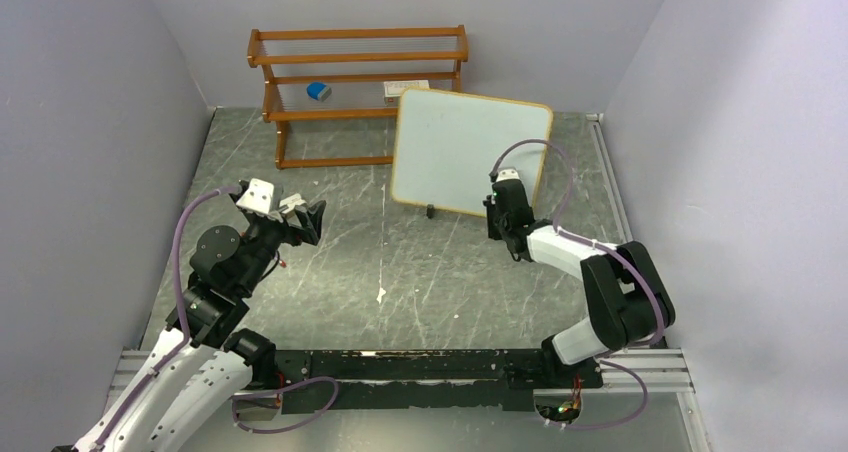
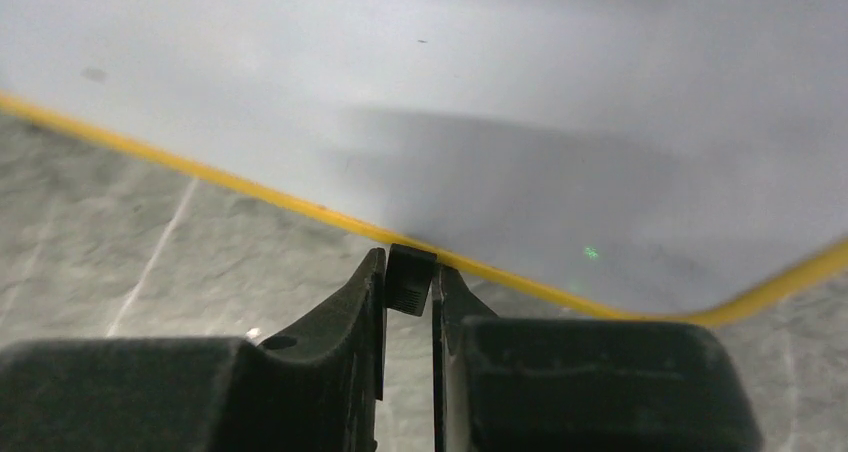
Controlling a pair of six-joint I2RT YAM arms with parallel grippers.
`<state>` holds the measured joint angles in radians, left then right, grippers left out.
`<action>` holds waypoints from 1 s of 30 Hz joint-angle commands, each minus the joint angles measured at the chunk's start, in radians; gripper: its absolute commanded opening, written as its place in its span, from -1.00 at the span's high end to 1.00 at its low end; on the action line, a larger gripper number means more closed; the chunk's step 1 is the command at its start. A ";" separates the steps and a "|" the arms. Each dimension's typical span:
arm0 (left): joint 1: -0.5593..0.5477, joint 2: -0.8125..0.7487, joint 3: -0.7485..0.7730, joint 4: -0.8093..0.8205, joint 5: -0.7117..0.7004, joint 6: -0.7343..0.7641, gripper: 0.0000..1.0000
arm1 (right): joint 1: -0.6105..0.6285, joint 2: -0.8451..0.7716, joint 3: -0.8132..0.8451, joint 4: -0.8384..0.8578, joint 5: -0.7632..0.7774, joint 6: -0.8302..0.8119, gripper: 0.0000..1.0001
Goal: Write a sentence on the whiteboard
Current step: Pick up the whiteboard stand from the center of the board, then put down the whiteboard stand at the center of the board.
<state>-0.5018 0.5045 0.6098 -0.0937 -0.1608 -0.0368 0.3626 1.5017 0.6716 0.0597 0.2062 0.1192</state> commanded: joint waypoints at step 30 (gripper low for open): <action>-0.017 -0.020 0.002 0.001 -0.063 0.002 -0.83 | 0.335 -0.120 -0.176 0.087 -0.055 0.195 1.00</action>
<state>-0.5133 0.4908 0.6098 -0.0986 -0.2016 -0.0372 0.6781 1.4067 0.5106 0.1013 0.2096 0.3145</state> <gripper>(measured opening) 0.913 0.175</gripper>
